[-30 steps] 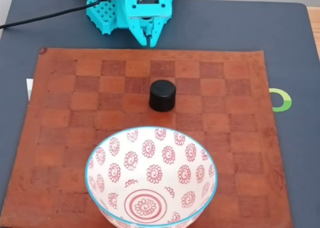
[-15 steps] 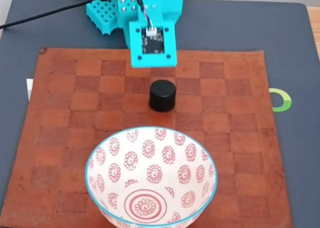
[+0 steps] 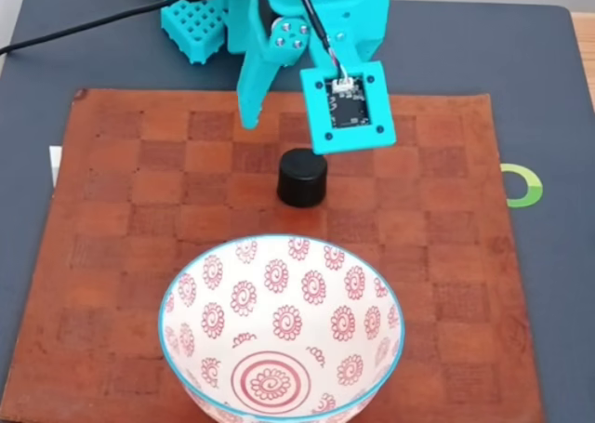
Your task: Grasp a black cylinder and put it in a bowl.
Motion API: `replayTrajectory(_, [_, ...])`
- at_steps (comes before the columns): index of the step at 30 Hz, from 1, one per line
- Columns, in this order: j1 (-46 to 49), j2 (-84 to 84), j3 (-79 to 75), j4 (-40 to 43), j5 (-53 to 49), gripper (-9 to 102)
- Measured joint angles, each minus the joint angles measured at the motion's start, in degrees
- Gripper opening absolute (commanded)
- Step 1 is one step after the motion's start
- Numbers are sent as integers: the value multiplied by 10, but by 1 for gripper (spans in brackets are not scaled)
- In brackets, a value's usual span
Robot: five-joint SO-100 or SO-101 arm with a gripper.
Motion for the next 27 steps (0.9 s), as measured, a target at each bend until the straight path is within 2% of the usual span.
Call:
replayTrajectory(13, [-15,-91,1,-35,21,28])
replayTrajectory(27, [-15,-104,1,-61,22,28])
